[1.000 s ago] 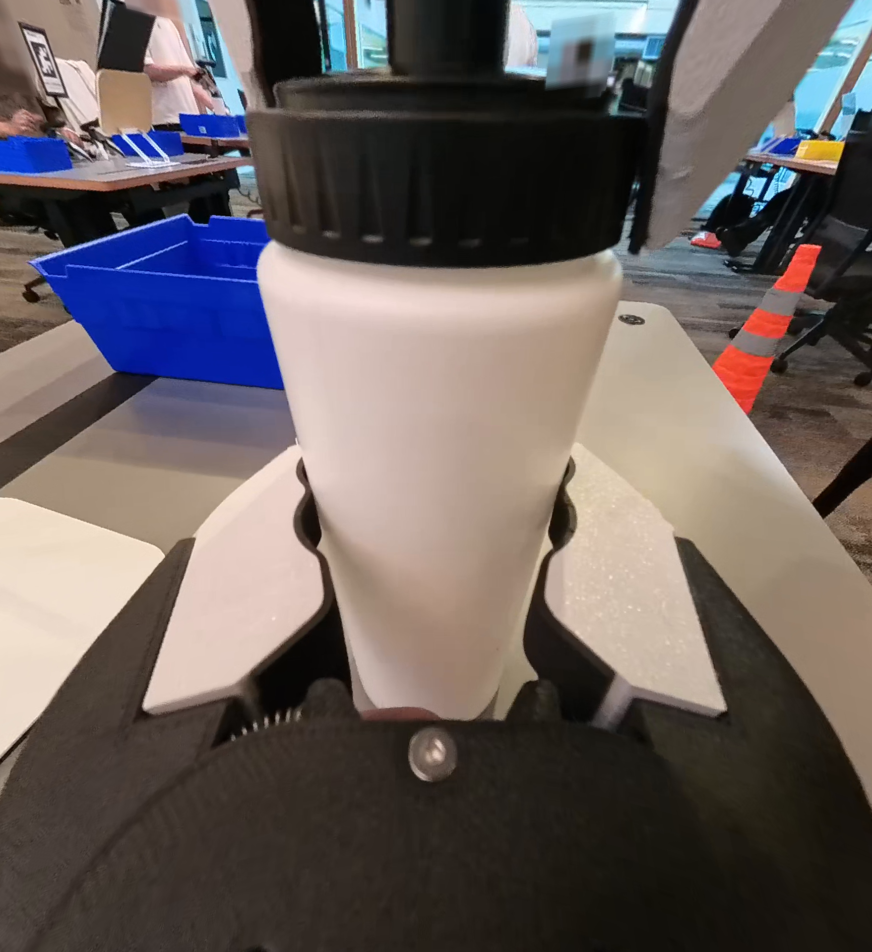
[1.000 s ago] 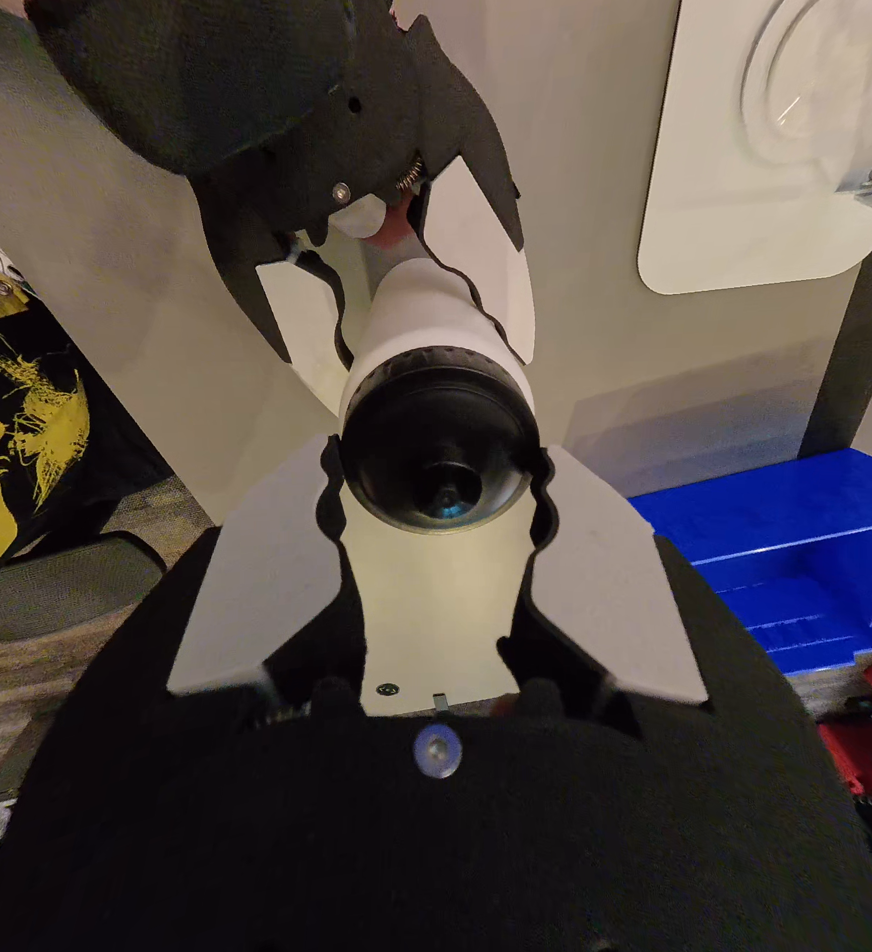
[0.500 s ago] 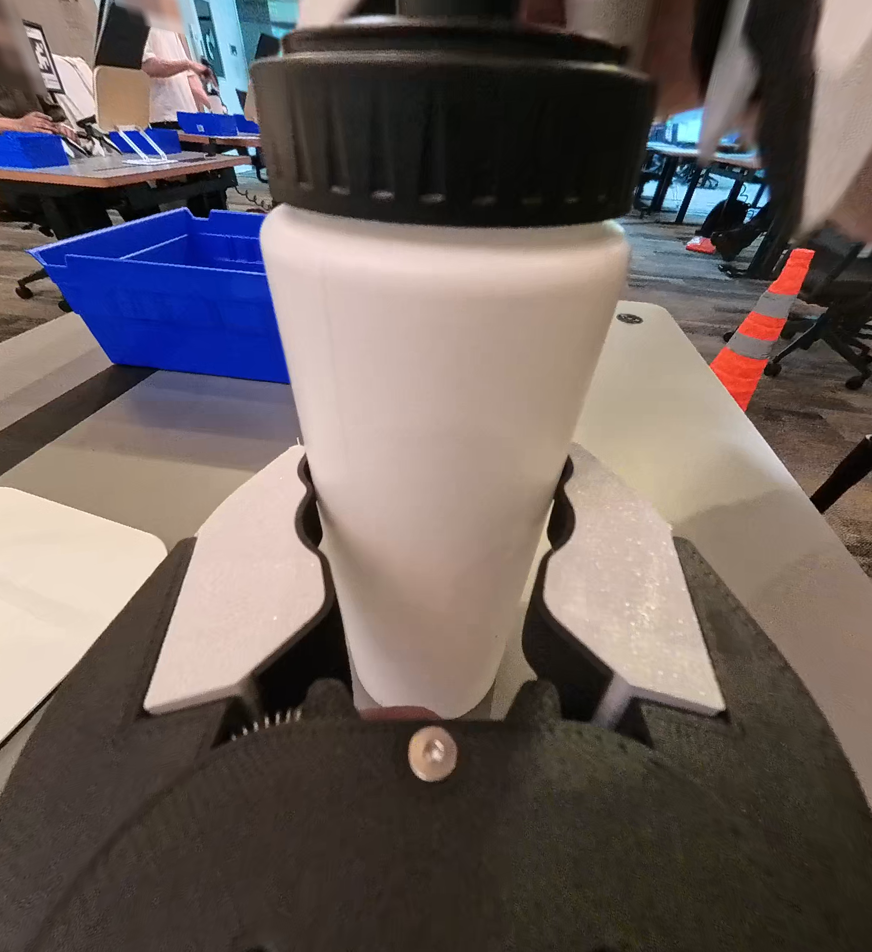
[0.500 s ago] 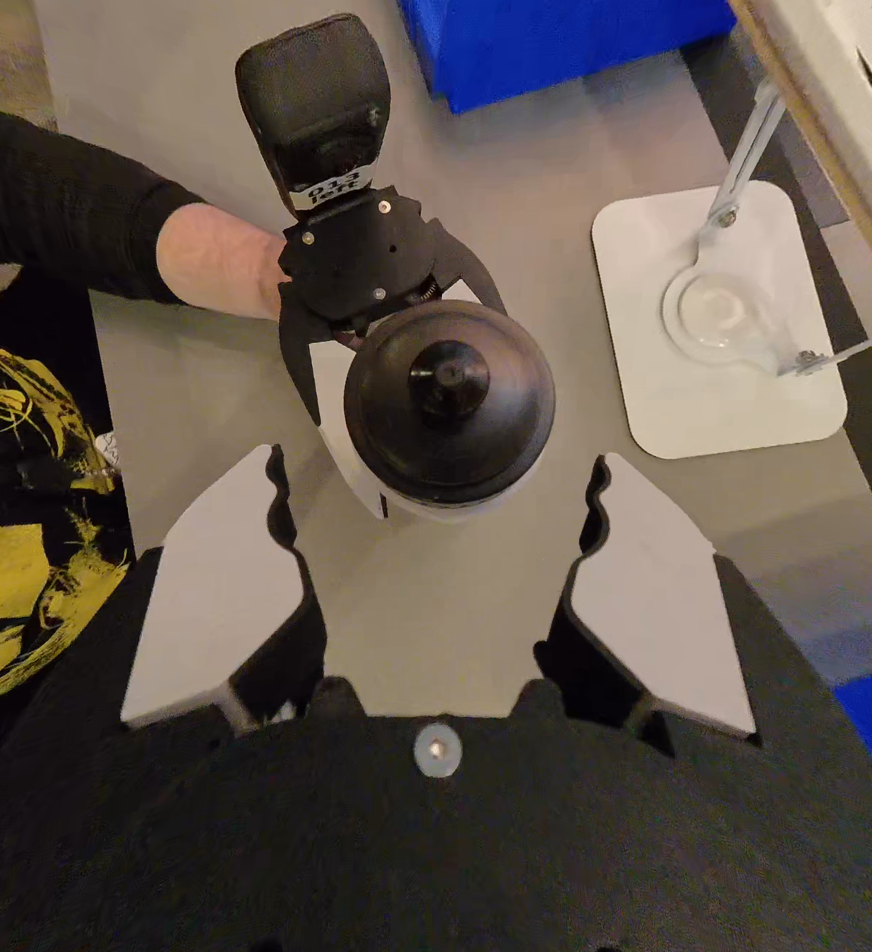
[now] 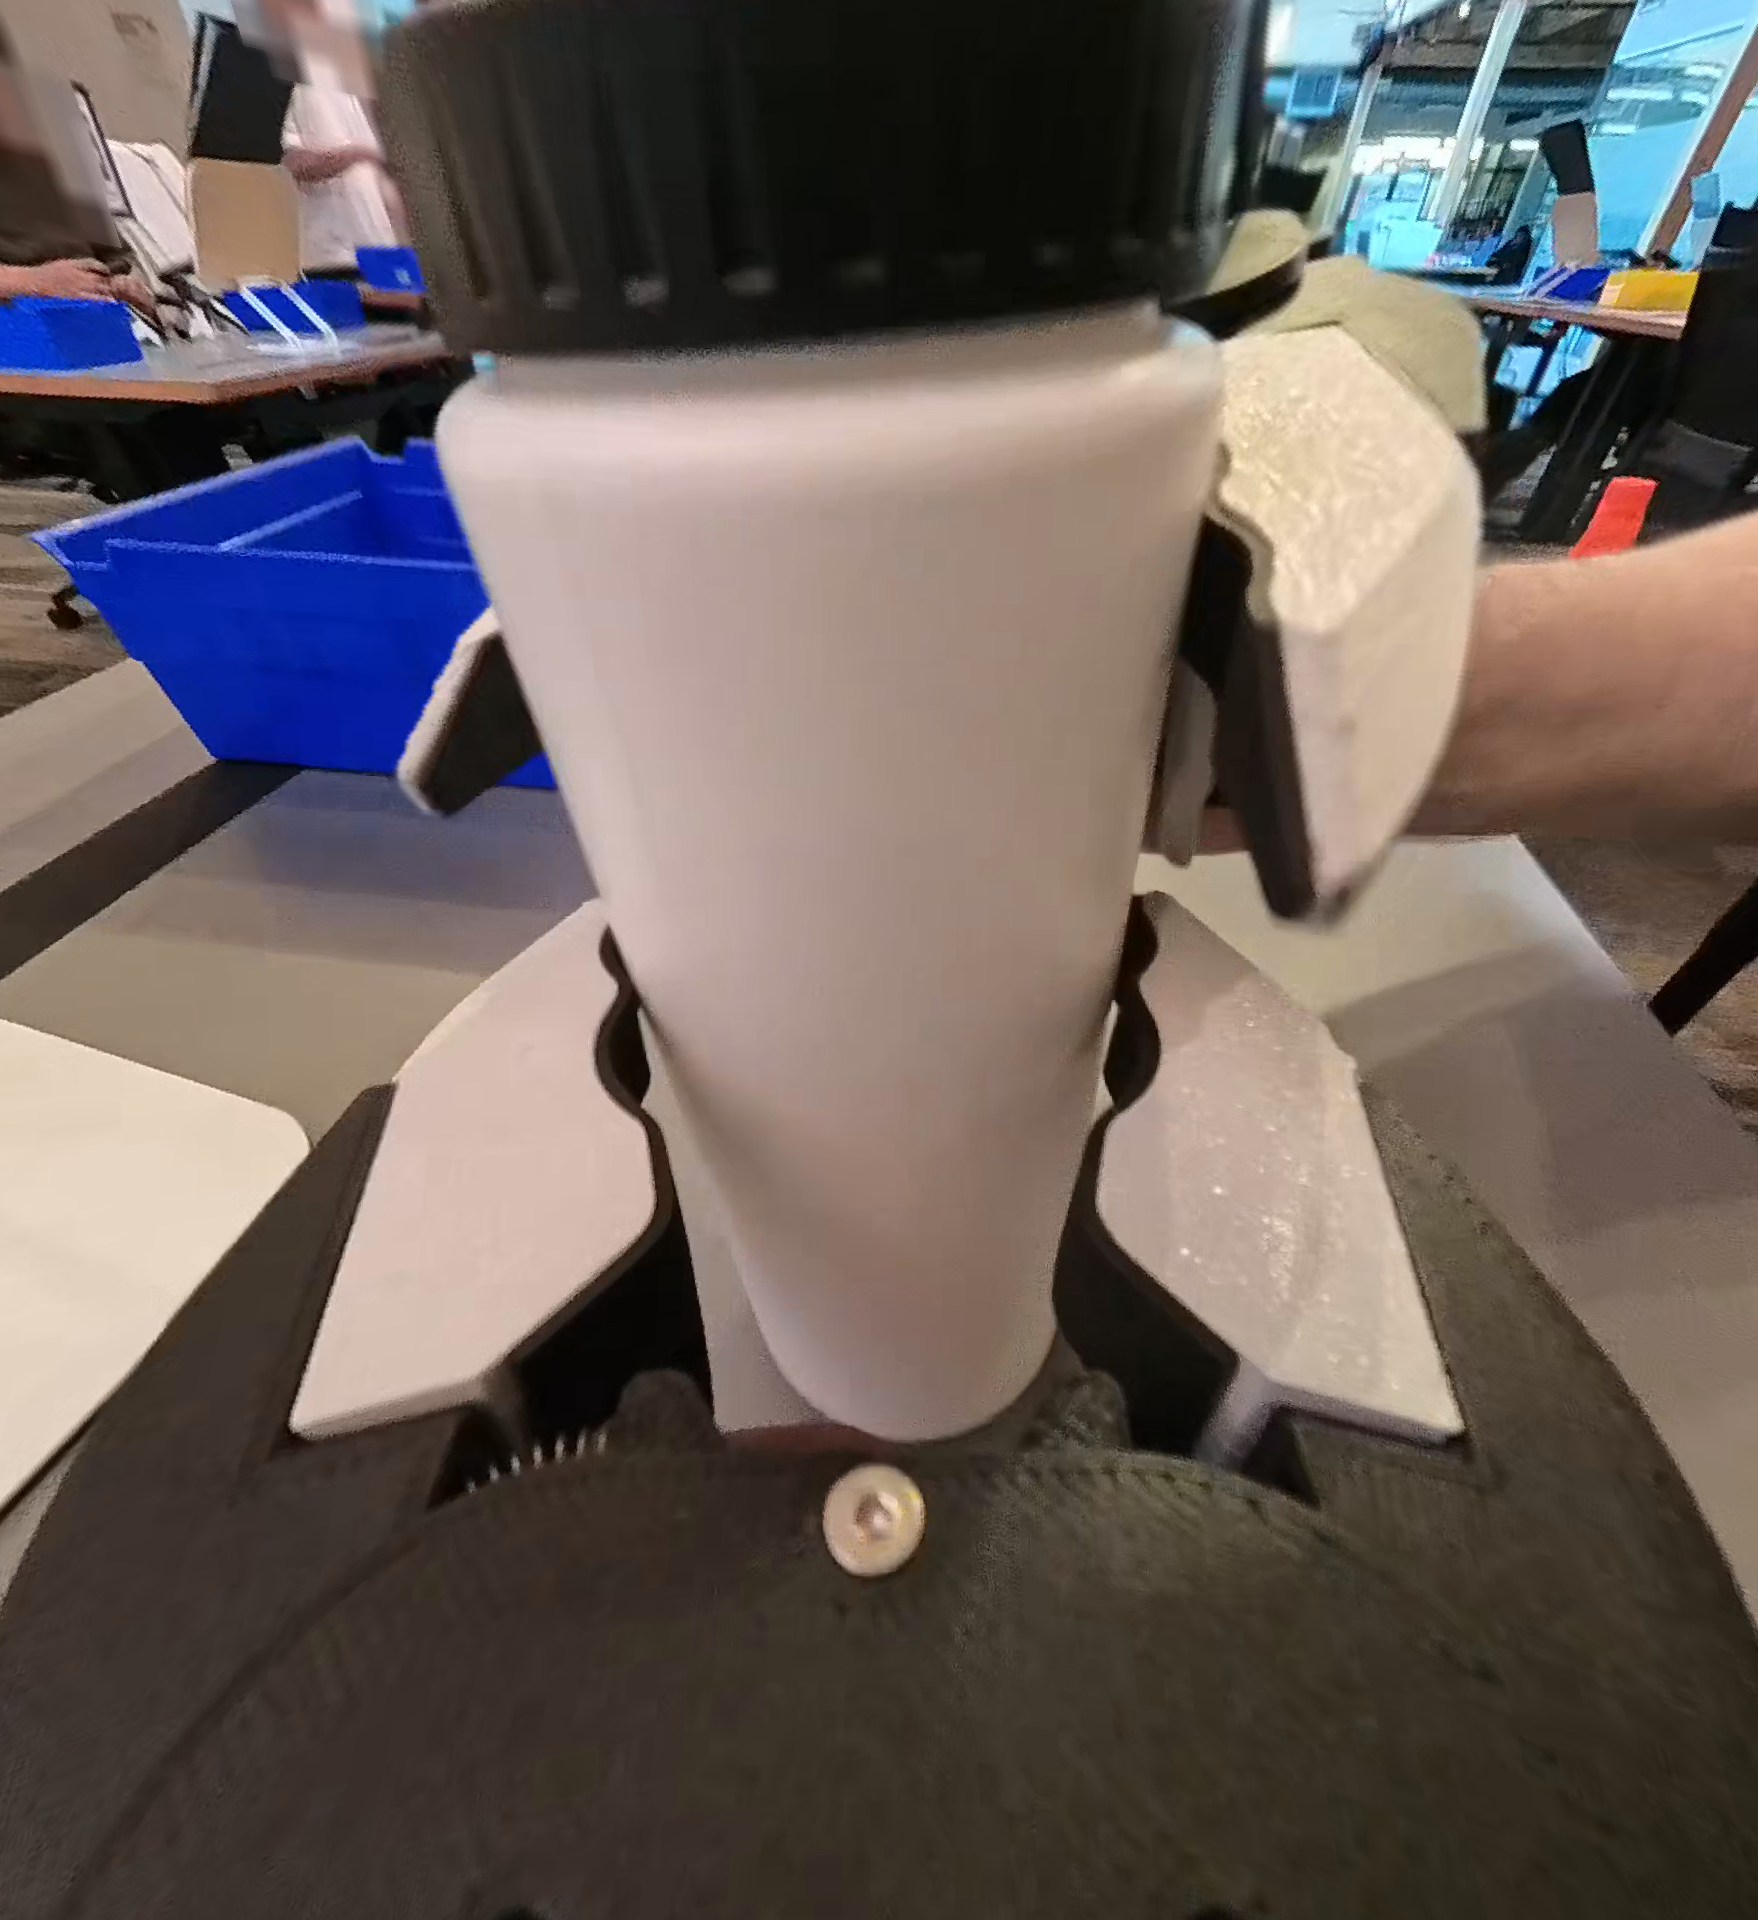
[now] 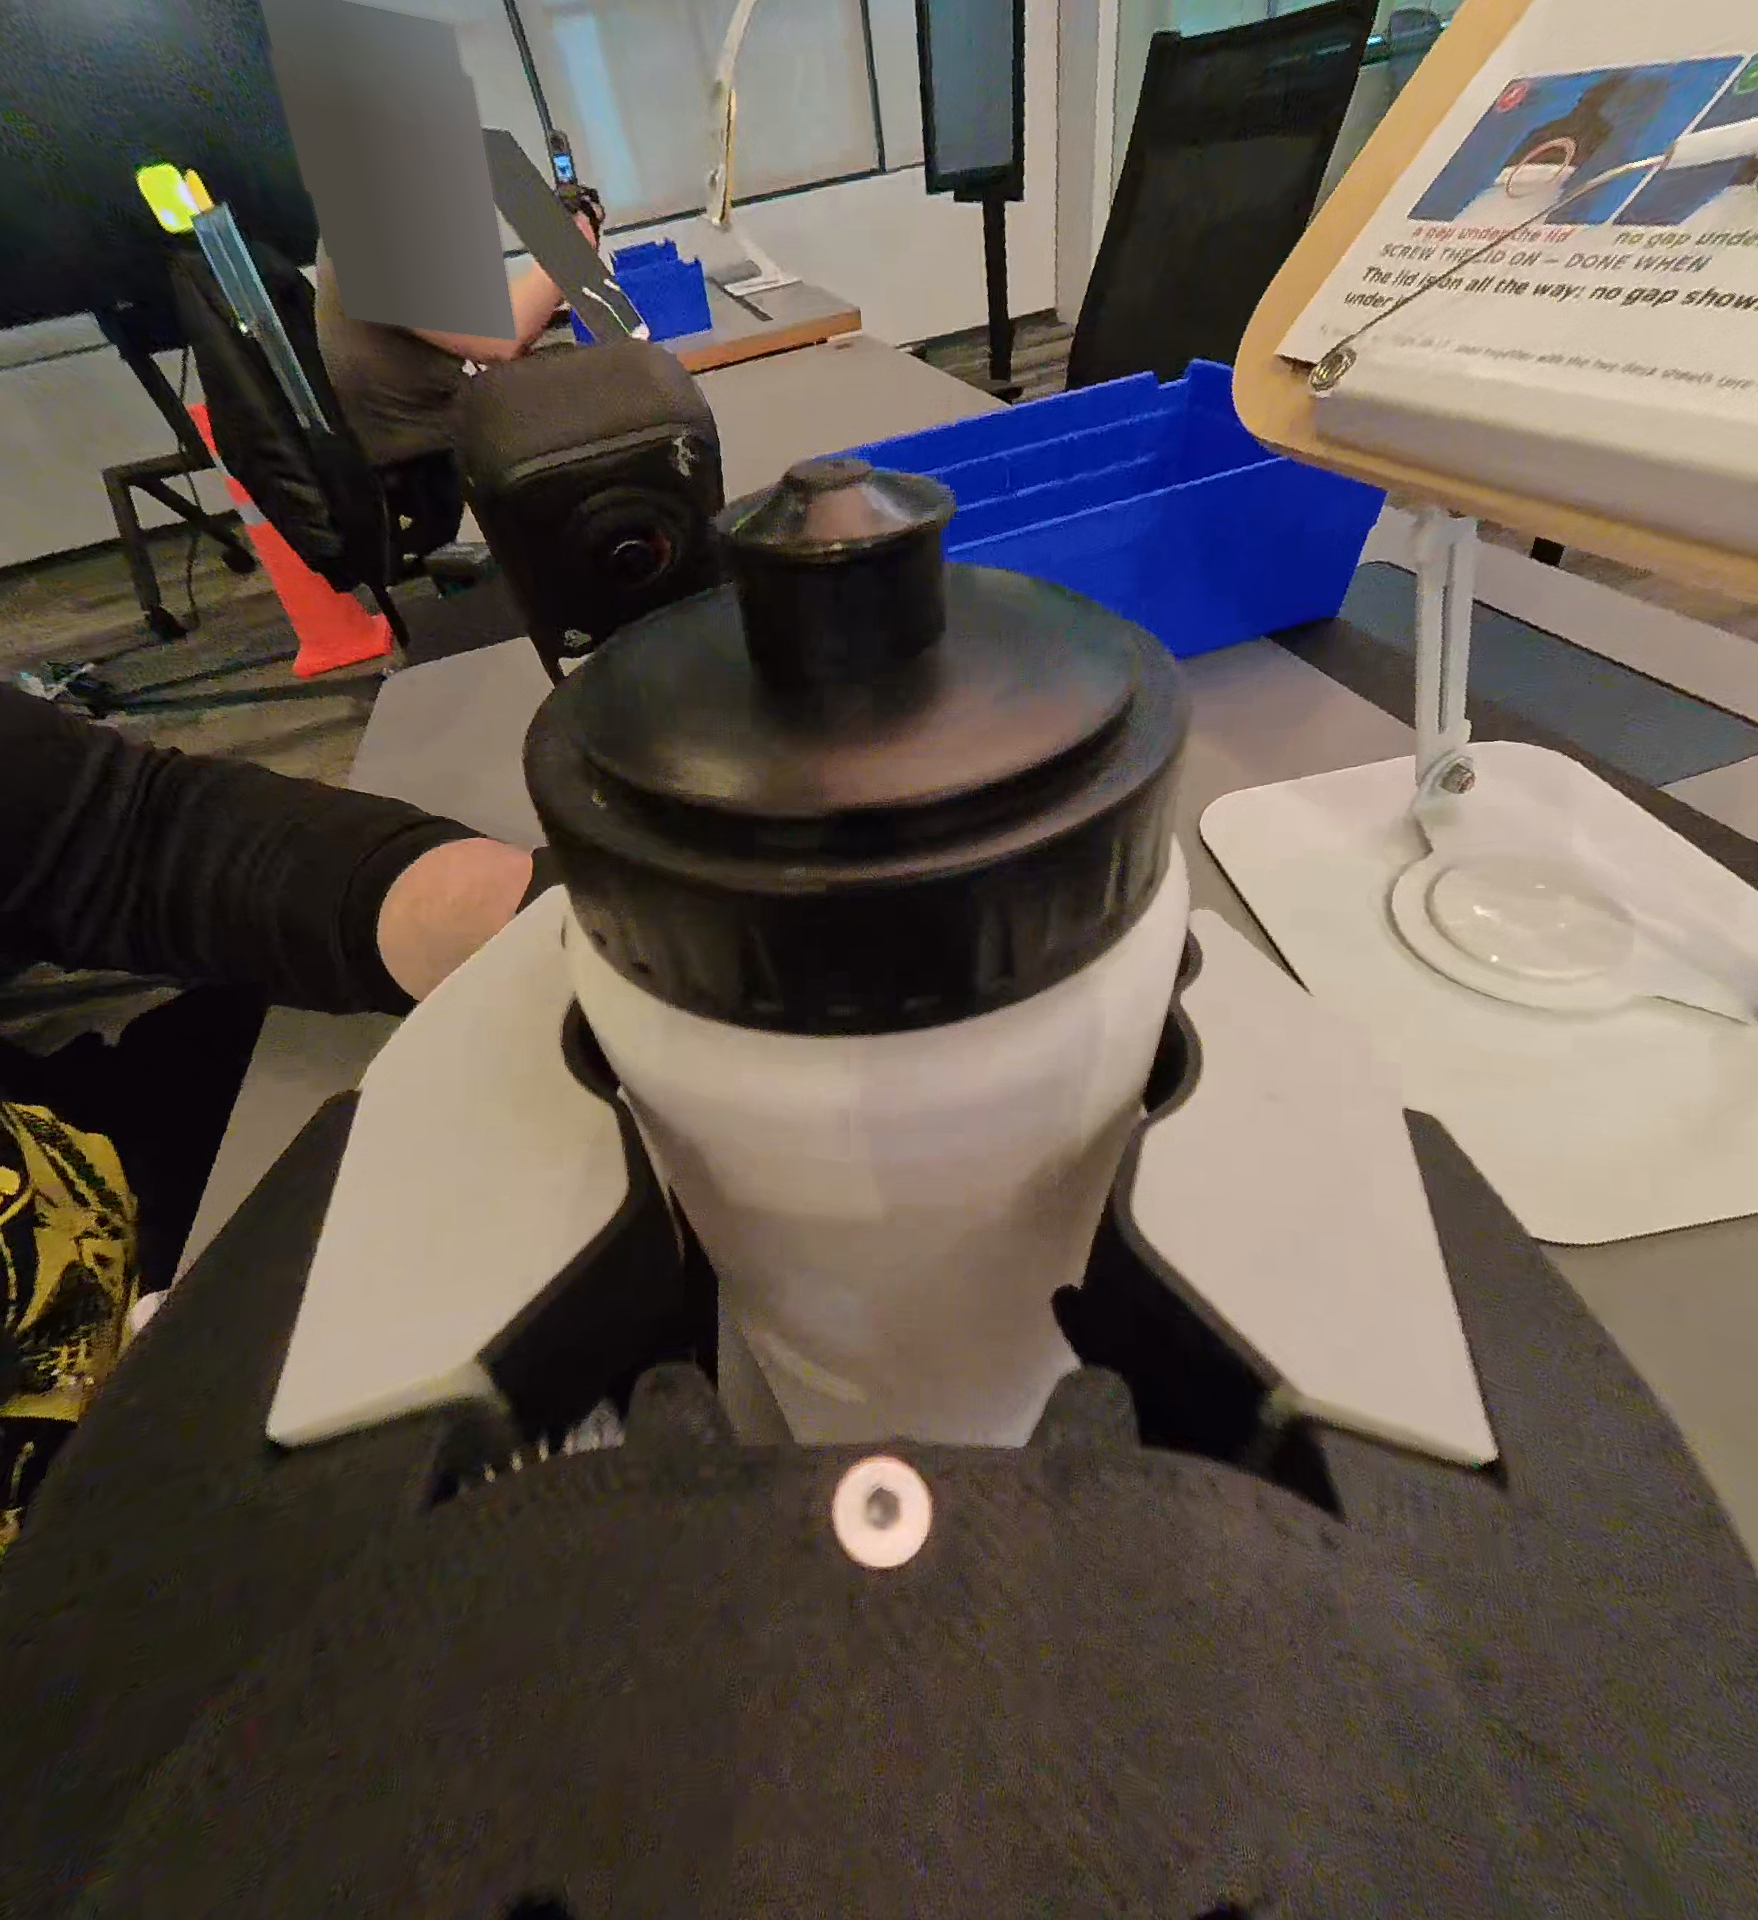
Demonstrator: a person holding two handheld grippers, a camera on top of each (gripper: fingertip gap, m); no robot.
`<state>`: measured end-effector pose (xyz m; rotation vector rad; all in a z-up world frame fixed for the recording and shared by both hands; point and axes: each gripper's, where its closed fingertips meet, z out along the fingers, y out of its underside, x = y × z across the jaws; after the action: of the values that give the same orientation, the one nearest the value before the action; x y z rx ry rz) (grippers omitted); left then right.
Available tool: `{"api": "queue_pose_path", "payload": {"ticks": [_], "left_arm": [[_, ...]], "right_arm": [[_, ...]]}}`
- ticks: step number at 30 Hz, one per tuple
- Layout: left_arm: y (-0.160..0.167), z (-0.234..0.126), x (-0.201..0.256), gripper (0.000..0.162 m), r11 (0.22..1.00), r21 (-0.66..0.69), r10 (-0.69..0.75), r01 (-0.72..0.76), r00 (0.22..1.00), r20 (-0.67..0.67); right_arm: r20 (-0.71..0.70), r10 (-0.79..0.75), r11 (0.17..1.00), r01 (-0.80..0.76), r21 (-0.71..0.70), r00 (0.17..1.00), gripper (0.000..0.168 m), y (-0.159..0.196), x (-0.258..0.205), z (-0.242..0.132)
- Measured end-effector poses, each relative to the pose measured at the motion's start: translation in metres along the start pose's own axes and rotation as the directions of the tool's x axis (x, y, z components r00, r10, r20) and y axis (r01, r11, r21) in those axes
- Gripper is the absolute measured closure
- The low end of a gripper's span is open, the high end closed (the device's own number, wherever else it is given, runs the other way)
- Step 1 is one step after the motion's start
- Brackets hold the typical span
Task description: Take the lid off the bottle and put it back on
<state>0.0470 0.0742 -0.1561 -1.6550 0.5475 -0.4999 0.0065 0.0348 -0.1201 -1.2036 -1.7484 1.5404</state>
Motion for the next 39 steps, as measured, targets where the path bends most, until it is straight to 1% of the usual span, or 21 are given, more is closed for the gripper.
{"api": "queue_pose_path", "payload": {"ticks": [3, 5, 7, 8, 10, 11, 13, 16, 18, 22, 25, 29, 31, 35, 37, 38, 39], "left_arm": [[-0.007, -0.006, -0.007, 0.078, 0.999, 0.041, 0.009, -0.011, 0.999, 0.047], [-0.003, -0.011, -0.019, 0.082, 0.999, 0.044, 0.004, -0.008, 0.995, 0.103], [0.004, -0.015, -0.033, 0.09, 0.999, 0.043, -0.017, 0.01, 0.987, 0.161], [0.007, -0.016, -0.039, 0.095, 0.999, 0.041, -0.025, 0.017, 0.983, 0.182], [0.011, -0.016, -0.047, 0.096, 0.999, 0.037, -0.037, 0.03, 0.978, 0.206], [0.012, -0.015, -0.049, 0.097, 0.999, 0.035, -0.036, 0.03, 0.977, 0.211], [0.013, -0.014, -0.052, 0.097, 1.0, 0.023, -0.023, 0.018, 0.972, 0.233], [0.016, -0.013, -0.052, 0.095, 1.0, 0.011, -0.012, 0.01, 0.97, 0.241], [0.017, -0.013, -0.053, 0.095, 1.0, 0.007, -0.012, 0.01, 0.97, 0.241], [0.016, -0.013, -0.053, 0.095, 1.0, 0.016, -0.022, 0.019, 0.972, 0.234], [0.017, -0.012, -0.054, 0.094, 0.999, 0.016, -0.031, 0.028, 0.973, 0.229], [0.017, -0.012, -0.054, 0.094, 0.999, 0.014, -0.037, 0.035, 0.974, 0.222], [0.017, -0.012, -0.054, 0.094, 0.999, 0.018, -0.043, 0.04, 0.975, 0.219], [0.017, -0.012, -0.055, 0.094, 0.998, 0.023, -0.055, 0.052, 0.975, 0.214], [0.017, -0.012, -0.055, 0.094, 0.998, 0.024, -0.058, 0.054, 0.975, 0.213], [0.017, -0.012, -0.055, 0.094, 0.998, 0.023, -0.059, 0.055, 0.976, 0.211], [0.017, -0.012, -0.055, 0.094, 0.998, 0.022, -0.06, 0.057, 0.976, 0.208]], "right_arm": [[-0.029, 0.035, 0.998, -0.033, 0.053, 0.999, 0.068, -0.024, 0.003, -0.027], [-0.095, 0.053, 0.997, -0.047, 0.064, 0.994, 0.068, -0.051, 0.016, -0.06], [-0.188, 0.085, 0.995, -0.072, 0.074, 0.979, 0.067, -0.083, 0.038, -0.101], [-0.242, 0.101, 0.994, -0.09, 0.054, 0.965, 0.067, -0.095, 0.052, -0.121], [-0.393, 0.106, 0.992, -0.127, -0.027, 0.914, 0.068, -0.107, 0.091, -0.159], [-0.467, 0.113, 0.984, -0.165, -0.073, 0.877, 0.068, -0.107, 0.115, -0.176], [-0.568, 0.157, 0.963, -0.253, -0.095, 0.808, 0.067, -0.104, 0.158, -0.203], [-0.611, 0.274, 0.888, -0.44, -0.137, 0.743, 0.068, -0.074, 0.211, -0.221], [-0.639, 0.323, 0.819, -0.544, -0.181, 0.698, 0.068, -0.043, 0.24, -0.225], [-0.663, 0.416, 0.669, -0.703, -0.241, 0.623, 0.067, 0.015, 0.273, -0.224], [-0.681, 0.466, 0.607, -0.764, -0.219, 0.565, 0.068, 0.039, 0.292, -0.223], [-0.703, 0.468, 0.541, -0.803, -0.251, 0.536, 0.067, 0.064, 0.311, -0.218], [-0.716, 0.47, 0.511, -0.82, -0.256, 0.516, 0.068, 0.077, 0.319, -0.217], [-0.735, 0.495, 0.473, -0.853, -0.22, 0.464, 0.069, 0.1, 0.331, -0.215], [-0.752, 0.482, 0.453, -0.862, -0.225, 0.449, 0.073, 0.112, 0.334, -0.217], [-0.757, 0.482, 0.446, -0.867, -0.221, 0.441, 0.08, 0.117, 0.336, -0.218], [-0.747, 0.506, 0.443, -0.873, -0.205, 0.432, 0.081, 0.117, 0.336, -0.217]]}}
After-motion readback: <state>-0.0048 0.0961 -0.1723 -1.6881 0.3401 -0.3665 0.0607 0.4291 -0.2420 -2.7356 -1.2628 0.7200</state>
